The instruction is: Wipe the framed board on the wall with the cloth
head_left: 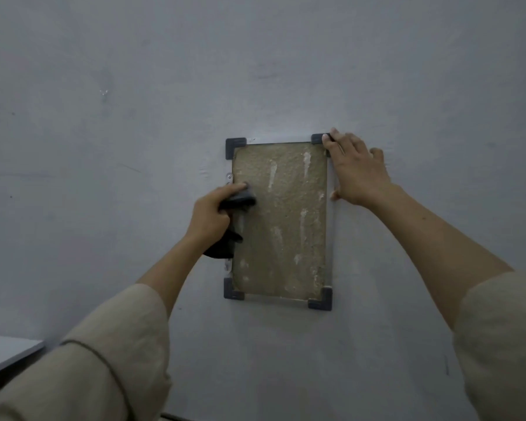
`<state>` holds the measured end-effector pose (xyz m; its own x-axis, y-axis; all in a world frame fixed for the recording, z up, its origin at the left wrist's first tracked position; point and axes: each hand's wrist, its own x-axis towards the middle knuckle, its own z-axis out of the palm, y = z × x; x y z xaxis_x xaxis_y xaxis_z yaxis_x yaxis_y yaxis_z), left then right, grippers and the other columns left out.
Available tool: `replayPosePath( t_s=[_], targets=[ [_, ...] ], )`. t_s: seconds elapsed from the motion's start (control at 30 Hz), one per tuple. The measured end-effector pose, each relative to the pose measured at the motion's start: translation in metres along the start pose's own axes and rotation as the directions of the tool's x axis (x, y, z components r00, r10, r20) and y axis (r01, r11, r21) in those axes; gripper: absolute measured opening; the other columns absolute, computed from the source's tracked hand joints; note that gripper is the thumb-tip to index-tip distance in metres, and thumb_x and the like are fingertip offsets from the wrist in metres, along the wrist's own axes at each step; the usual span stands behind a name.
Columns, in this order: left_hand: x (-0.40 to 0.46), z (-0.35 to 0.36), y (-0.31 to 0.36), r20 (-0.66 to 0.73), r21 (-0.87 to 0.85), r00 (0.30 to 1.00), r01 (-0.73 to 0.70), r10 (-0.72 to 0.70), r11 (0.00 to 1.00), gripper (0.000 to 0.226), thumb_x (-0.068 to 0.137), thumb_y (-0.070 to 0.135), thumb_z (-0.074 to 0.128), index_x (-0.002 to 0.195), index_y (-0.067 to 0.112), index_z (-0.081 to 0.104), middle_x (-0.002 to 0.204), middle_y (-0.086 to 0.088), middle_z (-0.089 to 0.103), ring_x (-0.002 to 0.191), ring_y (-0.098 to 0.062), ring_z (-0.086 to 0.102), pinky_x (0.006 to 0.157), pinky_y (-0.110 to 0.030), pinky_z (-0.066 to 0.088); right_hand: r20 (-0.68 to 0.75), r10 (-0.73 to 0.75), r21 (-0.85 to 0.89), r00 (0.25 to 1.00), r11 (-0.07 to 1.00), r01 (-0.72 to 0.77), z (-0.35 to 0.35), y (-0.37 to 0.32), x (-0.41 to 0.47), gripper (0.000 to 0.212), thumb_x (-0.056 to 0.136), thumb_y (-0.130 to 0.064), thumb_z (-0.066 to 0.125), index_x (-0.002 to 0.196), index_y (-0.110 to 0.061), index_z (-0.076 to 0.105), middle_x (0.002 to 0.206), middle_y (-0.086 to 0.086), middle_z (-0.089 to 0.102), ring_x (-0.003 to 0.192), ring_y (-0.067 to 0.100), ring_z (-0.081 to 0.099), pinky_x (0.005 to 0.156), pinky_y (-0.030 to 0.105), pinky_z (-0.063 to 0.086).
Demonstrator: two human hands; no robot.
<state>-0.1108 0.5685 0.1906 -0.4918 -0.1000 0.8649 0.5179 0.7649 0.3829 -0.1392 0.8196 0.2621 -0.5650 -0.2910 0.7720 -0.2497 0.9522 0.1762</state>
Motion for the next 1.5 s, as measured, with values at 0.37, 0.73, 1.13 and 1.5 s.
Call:
replayPosePath(
  t_s=[0.37, 0.73, 1.13, 1.5],
  targets=[
    [0.011, 0.002, 0.009, -0.11, -0.108, 0.981, 0.148, -0.159, 0.983, 0.063, 0.079, -0.016, 0.041, 0.128, 0.02, 0.056, 0.129, -0.007, 0.057, 0.12, -0.023, 0.05, 0.099, -0.026, 0.041, -0.002, -0.004, 0.0, 1.0, 1.0, 0.004, 0.0, 0.0, 0.0, 0.109, 0.074, -0.029, 0.078, 0.152, -0.016, 0.002, 0.159, -0.001, -0.003, 0.146, 0.023, 0.002, 0.11, 0.052, 0.022],
    [0.021, 0.011, 0.026, -0.145, -0.058, 0.984, 0.095, -0.103, 0.994, 0.063, 0.078, -0.019, 0.04, 0.13, 0.015, 0.053, 0.135, -0.008, 0.052, 0.126, -0.023, 0.044, 0.098, -0.012, 0.028, 0.0, -0.012, -0.006, 1.0, 1.0, 0.012, -0.001, -0.001, 0.0, 0.11, 0.074, -0.03, 0.078, 0.152, -0.016, 0.002, 0.159, 0.0, -0.002, 0.146, 0.023, 0.003, 0.11, 0.052, 0.022],
    [0.029, 0.015, 0.037, -0.188, -0.049, 0.975, 0.115, -0.123, 0.992, 0.065, 0.077, -0.02, 0.039, 0.131, 0.013, 0.052, 0.137, -0.009, 0.05, 0.129, -0.023, 0.042, 0.095, -0.007, 0.024, -0.003, -0.009, -0.009, 1.0, 1.0, 0.009, -0.001, -0.001, -0.001, 0.109, 0.074, -0.03, 0.077, 0.152, -0.016, 0.002, 0.159, 0.0, -0.002, 0.146, 0.023, 0.003, 0.11, 0.052, 0.022],
    [0.035, 0.013, 0.042, -0.166, -0.109, 0.964, 0.189, -0.206, 0.976, 0.065, 0.08, -0.017, 0.039, 0.131, 0.02, 0.053, 0.135, -0.008, 0.052, 0.126, -0.024, 0.044, 0.098, -0.016, 0.033, -0.005, -0.009, -0.004, 1.0, 1.0, 0.009, 0.0, 0.0, 0.0, 0.109, 0.074, -0.03, 0.077, 0.152, -0.016, 0.002, 0.159, -0.001, -0.002, 0.146, 0.023, 0.002, 0.111, 0.052, 0.022]
  ],
)
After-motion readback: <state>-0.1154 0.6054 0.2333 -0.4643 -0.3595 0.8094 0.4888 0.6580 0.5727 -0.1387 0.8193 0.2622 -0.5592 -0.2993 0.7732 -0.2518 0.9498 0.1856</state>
